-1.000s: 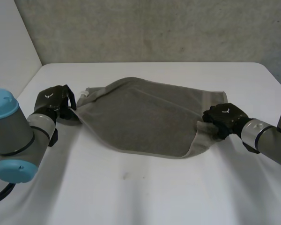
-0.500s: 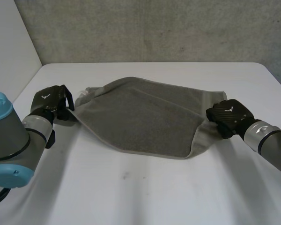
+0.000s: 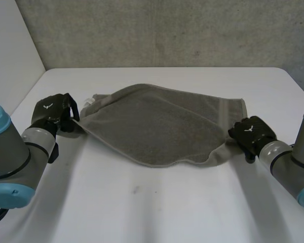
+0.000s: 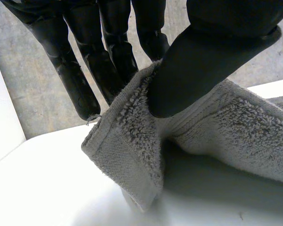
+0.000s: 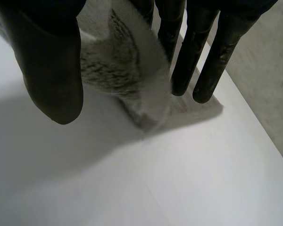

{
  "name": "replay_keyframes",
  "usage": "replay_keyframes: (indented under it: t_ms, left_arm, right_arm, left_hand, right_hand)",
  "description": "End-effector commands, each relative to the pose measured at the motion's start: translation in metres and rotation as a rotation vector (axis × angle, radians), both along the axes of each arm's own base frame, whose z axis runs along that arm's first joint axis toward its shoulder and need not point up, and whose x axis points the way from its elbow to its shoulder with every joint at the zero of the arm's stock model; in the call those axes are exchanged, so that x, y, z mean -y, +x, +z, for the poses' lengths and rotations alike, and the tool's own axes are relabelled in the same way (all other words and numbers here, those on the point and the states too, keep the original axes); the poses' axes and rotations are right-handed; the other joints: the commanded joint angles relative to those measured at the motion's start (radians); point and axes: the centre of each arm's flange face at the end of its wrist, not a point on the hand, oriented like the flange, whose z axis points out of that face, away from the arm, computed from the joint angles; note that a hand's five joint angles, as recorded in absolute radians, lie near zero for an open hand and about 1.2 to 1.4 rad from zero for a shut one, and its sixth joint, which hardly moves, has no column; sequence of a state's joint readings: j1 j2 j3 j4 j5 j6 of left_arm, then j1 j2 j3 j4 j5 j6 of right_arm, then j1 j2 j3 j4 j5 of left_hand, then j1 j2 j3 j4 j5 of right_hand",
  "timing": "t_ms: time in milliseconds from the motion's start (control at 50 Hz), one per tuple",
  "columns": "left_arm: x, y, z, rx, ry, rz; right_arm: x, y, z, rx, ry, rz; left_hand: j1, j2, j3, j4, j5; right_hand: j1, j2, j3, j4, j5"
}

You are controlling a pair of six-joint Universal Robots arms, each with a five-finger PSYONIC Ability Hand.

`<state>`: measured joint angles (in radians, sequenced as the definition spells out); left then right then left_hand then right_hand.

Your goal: Fold the towel.

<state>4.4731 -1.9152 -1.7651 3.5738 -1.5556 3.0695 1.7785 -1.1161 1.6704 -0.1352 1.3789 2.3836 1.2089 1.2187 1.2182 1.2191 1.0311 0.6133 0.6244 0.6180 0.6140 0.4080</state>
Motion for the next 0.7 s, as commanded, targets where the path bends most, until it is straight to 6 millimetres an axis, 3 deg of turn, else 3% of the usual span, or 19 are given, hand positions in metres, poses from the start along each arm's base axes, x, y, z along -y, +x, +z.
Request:
replay_keyframes:
  t_ms: [20, 200, 400, 700]
  left_arm:
    - [-0.001, 0.0, 0.0, 0.0, 0.002, -0.006]
    - [-0.001, 0.0, -0.001, 0.0, 0.004, -0.006]
    - [-0.001, 0.0, -0.001, 0.0, 0.004, -0.005]
    - [-0.001, 0.0, -0.001, 0.001, 0.005, -0.006]
  right_arm:
    - [-0.003, 0.004, -0.003, 0.0, -0.036, 0.025]
    - [-0.002, 0.004, 0.002, 0.009, -0.082, 0.022]
    - [-0.014, 0.017, 0.028, 0.038, -0.143, 0.053]
    - [-0.009, 0.015, 0.018, 0.016, -0.093, -0.03]
  left_hand:
    - [0.187, 0.178, 0.178, 0.177, 0.191]
    - [0.187, 0.178, 0.178, 0.177, 0.191]
    - [0.187, 0.178, 0.178, 0.177, 0.191]
    - [0.187, 0.178, 0.178, 0.177, 0.191]
  right_hand:
    - [-0.026, -0.037, -0.031, -0.027, 0.004]
    - [-0.023, -0.034, -0.028, -0.024, 0.007]
    - [-0.208, -0.219, -0.213, -0.209, -0.177]
    - [-0.164, -0.175, -0.169, -0.165, -0.133]
